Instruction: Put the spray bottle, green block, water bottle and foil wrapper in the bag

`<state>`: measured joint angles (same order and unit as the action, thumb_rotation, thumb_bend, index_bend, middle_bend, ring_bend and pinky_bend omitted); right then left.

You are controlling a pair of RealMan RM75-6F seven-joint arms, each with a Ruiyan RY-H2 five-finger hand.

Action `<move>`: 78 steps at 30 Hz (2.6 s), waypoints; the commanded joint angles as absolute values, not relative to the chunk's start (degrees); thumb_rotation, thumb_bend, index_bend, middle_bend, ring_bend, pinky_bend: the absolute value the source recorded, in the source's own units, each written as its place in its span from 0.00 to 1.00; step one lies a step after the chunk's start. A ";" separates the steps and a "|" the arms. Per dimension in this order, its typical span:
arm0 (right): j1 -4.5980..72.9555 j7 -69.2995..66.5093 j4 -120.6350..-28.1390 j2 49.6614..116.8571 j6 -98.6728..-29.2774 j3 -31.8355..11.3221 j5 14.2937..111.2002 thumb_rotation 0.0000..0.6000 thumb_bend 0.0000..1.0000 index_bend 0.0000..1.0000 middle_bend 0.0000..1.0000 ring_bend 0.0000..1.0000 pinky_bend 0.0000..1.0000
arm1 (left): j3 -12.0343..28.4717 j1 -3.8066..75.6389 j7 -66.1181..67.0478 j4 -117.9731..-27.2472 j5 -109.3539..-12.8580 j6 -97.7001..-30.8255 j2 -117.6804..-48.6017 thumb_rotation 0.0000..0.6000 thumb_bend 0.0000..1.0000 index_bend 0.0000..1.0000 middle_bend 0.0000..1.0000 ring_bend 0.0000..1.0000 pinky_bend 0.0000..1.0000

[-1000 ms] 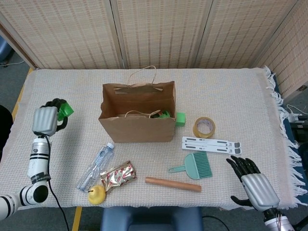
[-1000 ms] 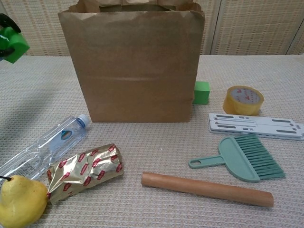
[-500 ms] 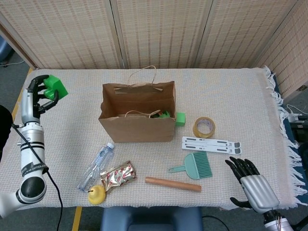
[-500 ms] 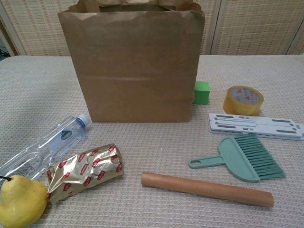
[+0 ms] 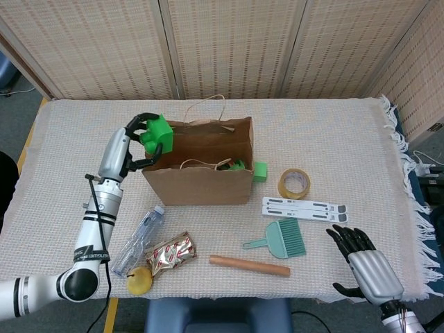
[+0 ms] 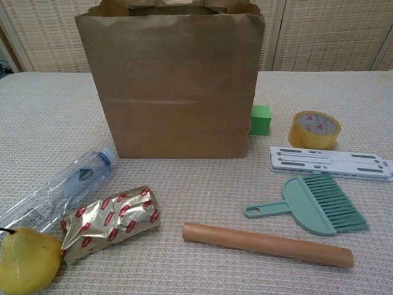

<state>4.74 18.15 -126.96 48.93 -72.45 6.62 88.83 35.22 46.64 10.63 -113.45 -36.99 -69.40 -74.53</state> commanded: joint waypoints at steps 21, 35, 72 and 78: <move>4.45 17.29 -126.81 48.31 -73.08 6.54 89.05 1.00 0.06 0.00 0.00 0.00 0.00 | 24.08 54.25 19.39 -100.56 -48.95 -64.62 -80.00 1.00 0.40 0.11 0.08 0.01 0.17; 3.87 17.45 -126.66 48.35 -73.48 7.07 90.13 1.00 0.06 0.00 0.00 0.00 0.00 | 26.20 45.50 9.49 -109.13 -48.62 -67.27 -69.19 1.00 0.43 0.17 0.12 0.06 0.25; 3.23 19.22 -126.58 49.49 -73.63 7.23 90.34 1.00 0.06 0.00 0.00 0.00 0.00 | -12.63 34.22 -6.45 -33.28 -125.24 -89.57 -70.34 1.00 0.39 0.00 0.00 0.00 0.14; 3.46 19.20 -126.52 49.51 -72.88 7.34 89.72 1.00 0.06 0.00 0.00 0.00 0.00 | -15.11 36.54 -6.72 -33.13 -127.97 -93.76 -72.88 1.00 0.39 0.00 0.00 0.00 0.14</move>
